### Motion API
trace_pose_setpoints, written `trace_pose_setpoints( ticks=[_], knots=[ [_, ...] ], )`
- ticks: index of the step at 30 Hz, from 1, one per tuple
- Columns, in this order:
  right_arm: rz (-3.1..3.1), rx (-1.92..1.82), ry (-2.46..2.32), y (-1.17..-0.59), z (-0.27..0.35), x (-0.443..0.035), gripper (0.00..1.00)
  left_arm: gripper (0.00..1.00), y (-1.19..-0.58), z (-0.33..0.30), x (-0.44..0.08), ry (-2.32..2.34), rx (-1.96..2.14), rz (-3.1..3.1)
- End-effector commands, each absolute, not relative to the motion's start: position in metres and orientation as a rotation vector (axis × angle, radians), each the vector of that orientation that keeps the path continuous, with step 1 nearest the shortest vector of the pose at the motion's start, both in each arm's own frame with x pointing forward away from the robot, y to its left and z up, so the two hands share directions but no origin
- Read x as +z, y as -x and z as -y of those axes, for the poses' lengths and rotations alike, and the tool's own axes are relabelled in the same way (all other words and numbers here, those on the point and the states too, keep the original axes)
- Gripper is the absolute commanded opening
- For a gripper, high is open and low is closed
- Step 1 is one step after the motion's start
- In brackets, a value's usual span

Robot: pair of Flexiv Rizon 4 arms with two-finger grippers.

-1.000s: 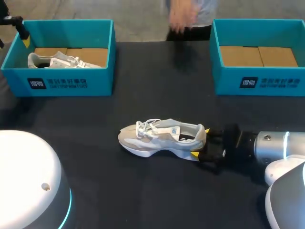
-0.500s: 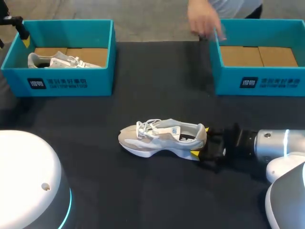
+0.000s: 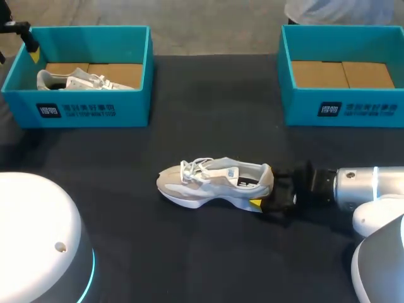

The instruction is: Take the shoe out of the shoebox, open the shoe tongue, remove and reinsert the insole, then place the shoe into the shoebox

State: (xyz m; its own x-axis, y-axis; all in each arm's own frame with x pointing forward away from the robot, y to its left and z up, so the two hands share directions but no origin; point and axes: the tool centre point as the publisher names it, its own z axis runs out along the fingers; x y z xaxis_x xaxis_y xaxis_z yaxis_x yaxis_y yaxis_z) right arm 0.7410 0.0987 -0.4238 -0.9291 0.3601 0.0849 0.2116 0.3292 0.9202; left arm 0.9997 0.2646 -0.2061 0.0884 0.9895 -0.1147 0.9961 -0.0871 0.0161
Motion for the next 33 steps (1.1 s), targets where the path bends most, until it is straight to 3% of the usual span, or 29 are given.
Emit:
trace_pose_setpoints(
  ticks=[1,9,10,11,12,33],
  knots=[
    [-2.459,1.659,-0.529,-0.7443,-0.1023,-0.4256,1.00,1.00,-0.9985,-0.2647,-0.2060,-2.250,-0.108,-2.058],
    [-2.458,1.665,-0.508,-0.7414,-0.1046,-0.4278,1.00,1.00,-0.9985,-0.2647,-0.2060,-2.250,-0.108,-2.058],
    [-2.458,1.664,-0.504,-0.7413,-0.1051,-0.4276,0.77,1.00,-0.9985,-0.2647,-0.2060,-2.250,-0.108,-2.058],
    [-2.459,1.663,-0.501,-0.7412,-0.1053,-0.4275,0.21,1.00,-0.9985,-0.2647,-0.2060,-2.250,-0.108,-2.058],
    [-2.459,1.664,-0.493,-0.7413,-0.1053,-0.4275,0.00,1.00,-0.9985,-0.2647,-0.2060,-2.250,-0.108,-2.058],
    [-2.518,1.703,-0.292,-0.7510,-0.1103,-0.4199,0.00,1.00,-0.9985,-0.2647,-0.2060,-2.250,-0.108,-2.058]
  ],
)
